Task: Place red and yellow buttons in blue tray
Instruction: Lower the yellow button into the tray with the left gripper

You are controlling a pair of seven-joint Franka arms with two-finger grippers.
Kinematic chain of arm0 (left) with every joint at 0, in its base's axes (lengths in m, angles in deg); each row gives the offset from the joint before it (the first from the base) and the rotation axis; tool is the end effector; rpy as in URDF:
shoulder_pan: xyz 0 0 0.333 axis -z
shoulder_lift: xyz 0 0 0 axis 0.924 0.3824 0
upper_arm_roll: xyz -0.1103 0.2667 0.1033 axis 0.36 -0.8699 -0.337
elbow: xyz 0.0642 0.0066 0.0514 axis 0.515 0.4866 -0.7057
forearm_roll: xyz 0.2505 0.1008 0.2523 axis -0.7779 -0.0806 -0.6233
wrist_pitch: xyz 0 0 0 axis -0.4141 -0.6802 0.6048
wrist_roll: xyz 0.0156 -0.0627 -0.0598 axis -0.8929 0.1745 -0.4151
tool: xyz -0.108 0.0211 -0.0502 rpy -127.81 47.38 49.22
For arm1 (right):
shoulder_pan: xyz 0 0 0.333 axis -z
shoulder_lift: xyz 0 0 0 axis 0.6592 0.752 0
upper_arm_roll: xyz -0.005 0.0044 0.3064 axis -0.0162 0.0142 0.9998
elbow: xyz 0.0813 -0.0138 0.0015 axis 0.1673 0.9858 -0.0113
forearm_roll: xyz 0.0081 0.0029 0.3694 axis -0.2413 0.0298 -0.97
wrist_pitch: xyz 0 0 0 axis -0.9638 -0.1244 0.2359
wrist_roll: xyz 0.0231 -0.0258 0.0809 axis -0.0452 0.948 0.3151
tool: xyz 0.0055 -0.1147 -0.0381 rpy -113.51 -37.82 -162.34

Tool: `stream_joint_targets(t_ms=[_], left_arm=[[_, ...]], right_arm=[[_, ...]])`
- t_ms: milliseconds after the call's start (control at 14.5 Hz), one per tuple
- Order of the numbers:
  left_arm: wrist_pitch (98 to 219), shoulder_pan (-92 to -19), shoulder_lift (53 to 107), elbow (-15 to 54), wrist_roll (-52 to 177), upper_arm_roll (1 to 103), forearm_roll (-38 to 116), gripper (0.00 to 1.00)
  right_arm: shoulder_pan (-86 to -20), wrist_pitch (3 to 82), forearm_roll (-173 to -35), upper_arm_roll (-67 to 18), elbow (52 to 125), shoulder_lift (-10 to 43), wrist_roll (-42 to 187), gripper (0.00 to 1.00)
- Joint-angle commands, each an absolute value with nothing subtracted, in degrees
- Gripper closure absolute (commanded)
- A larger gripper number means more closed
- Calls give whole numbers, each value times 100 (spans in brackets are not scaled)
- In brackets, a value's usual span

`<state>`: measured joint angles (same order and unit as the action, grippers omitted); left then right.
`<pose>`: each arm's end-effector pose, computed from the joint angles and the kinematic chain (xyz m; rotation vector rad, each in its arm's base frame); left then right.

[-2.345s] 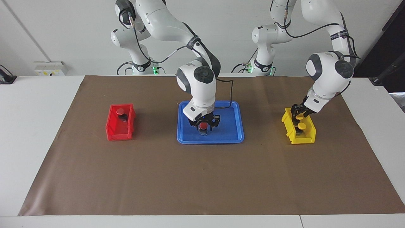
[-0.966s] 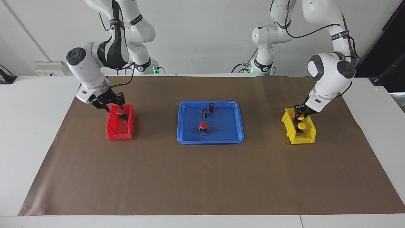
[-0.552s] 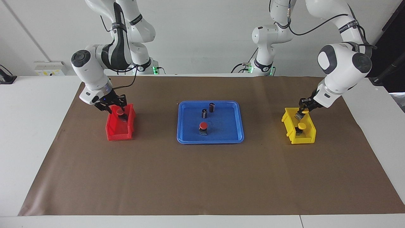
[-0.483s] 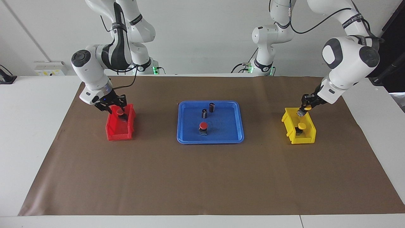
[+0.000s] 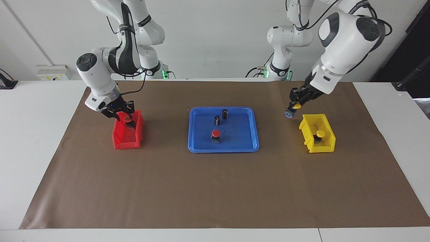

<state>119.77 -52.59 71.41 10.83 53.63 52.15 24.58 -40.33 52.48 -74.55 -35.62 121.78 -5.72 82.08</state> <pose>0.5073 -0.1902 0.5217 2.9722 0.1962 -0.1551 0.4540 -0.0380 0.3538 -3.0885 -0.3331 0.0701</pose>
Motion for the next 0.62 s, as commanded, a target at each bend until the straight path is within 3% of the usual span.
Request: stream_joint_targets(t_ms=[0, 207, 552], left_arm=[[12684, -4838, 7731, 1073, 4984, 5145, 2515, 98], [13170, -4371, 8241, 1099, 4685, 5137, 2515, 98], [13513, -4063, 8612, 1073, 3965, 5145, 2515, 98]], right_arm=[[-4001, 5369, -7511, -3513, 12244, -500, 8217, 41], [-4150, 5430, -7528, -3504, 12244, -492, 8217, 41], [-4124, 5509, -7528, -3513, 12323, -509, 8304, 43]])
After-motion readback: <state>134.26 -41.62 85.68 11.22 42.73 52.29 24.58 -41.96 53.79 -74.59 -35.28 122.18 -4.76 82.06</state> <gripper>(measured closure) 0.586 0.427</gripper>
